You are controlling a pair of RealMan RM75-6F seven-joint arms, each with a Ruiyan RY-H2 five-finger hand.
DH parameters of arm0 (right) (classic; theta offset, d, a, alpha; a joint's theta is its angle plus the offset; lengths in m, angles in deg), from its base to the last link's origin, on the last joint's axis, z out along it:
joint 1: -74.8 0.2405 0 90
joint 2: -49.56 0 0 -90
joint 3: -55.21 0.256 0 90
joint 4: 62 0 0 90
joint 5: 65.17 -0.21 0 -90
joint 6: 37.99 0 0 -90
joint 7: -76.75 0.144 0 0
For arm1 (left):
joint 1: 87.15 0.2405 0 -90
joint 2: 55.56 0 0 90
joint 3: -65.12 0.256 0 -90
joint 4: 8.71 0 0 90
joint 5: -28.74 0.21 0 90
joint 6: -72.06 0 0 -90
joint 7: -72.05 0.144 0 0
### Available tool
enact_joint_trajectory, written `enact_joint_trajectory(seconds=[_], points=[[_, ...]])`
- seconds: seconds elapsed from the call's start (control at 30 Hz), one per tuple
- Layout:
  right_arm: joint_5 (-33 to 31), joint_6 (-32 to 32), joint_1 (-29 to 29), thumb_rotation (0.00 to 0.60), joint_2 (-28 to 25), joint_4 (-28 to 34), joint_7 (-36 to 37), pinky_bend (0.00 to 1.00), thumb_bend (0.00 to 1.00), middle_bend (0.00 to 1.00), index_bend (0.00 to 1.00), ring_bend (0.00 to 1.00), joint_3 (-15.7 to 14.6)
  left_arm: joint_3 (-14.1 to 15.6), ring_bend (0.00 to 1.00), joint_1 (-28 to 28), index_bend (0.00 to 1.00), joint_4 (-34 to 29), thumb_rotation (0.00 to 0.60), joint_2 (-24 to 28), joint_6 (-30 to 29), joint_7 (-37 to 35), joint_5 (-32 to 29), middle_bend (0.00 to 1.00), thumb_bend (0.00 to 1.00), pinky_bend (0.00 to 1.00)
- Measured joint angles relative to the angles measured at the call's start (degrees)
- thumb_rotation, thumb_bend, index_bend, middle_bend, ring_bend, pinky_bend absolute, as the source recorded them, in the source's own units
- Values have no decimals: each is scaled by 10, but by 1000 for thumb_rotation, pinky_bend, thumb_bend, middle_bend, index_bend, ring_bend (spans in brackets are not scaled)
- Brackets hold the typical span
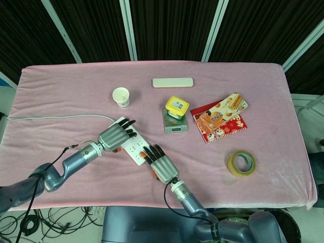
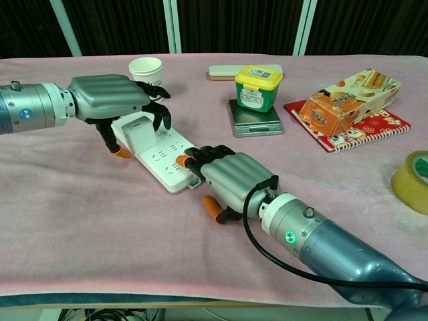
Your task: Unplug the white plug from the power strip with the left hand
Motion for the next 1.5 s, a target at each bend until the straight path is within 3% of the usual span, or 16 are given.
enact_joint_trajectory(seconds=[0.83,1.5], points=[[-7,12,13,600,-7,23,-14,17,564,0,0,30,14,-2,8,5,271,-21,600,14,-3,2,-9,342,150,125],[-9,13,17,600,19,2,-15,16,564,0,0,31,13,3,8,5,286,-6,600,4,-13,-6,1,349,151,125]])
